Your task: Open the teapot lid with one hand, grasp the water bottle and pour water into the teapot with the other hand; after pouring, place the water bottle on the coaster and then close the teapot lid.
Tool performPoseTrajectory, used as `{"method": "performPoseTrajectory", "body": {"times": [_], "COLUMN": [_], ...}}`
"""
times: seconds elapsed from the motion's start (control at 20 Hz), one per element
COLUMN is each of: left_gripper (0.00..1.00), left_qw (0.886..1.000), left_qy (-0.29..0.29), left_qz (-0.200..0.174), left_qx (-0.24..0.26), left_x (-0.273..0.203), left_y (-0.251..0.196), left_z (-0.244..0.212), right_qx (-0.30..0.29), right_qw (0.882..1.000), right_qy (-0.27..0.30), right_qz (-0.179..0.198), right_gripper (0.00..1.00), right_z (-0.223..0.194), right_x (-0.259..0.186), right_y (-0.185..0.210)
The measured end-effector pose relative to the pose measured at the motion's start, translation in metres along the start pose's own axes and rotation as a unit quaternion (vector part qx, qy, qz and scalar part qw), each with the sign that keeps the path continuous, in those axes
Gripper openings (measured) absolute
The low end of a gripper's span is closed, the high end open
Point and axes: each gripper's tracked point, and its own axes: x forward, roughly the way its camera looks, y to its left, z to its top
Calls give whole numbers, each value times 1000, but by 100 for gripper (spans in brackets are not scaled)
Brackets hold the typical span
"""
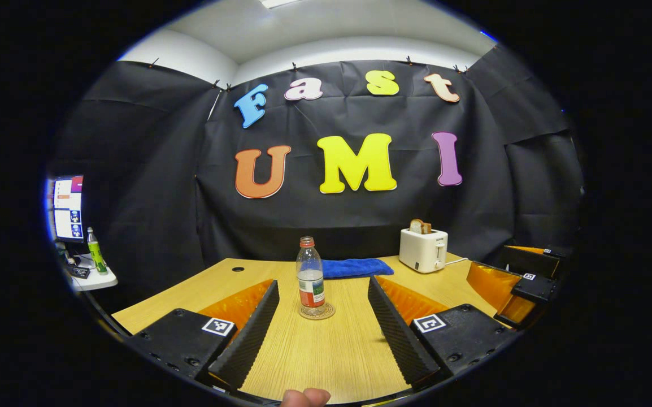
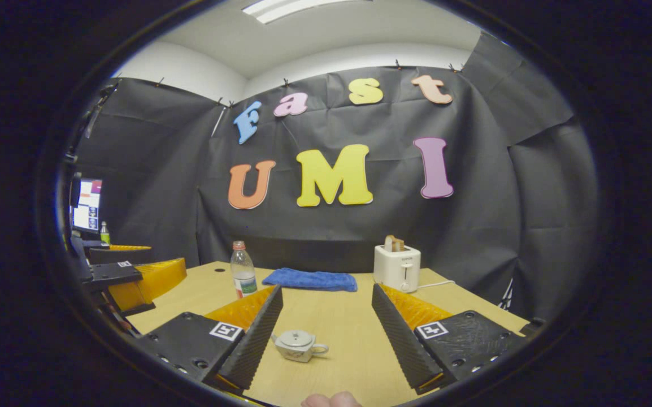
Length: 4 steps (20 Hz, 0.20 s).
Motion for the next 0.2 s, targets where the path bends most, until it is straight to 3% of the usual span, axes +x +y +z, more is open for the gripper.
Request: {"method": "performPoseTrajectory", "body": {"times": [0.2], "left_gripper": [99], "left_qw": [1000], "left_qy": [4], "left_qz": [-1], "left_qx": [-15], "left_x": [4], "left_y": [3], "left_z": [-2], "right_qx": [4], "right_qw": [1000], "right_qy": [3], "right_qz": [-5], "right_gripper": [95], "right_z": [0], "right_x": [1], "right_y": [0]}}
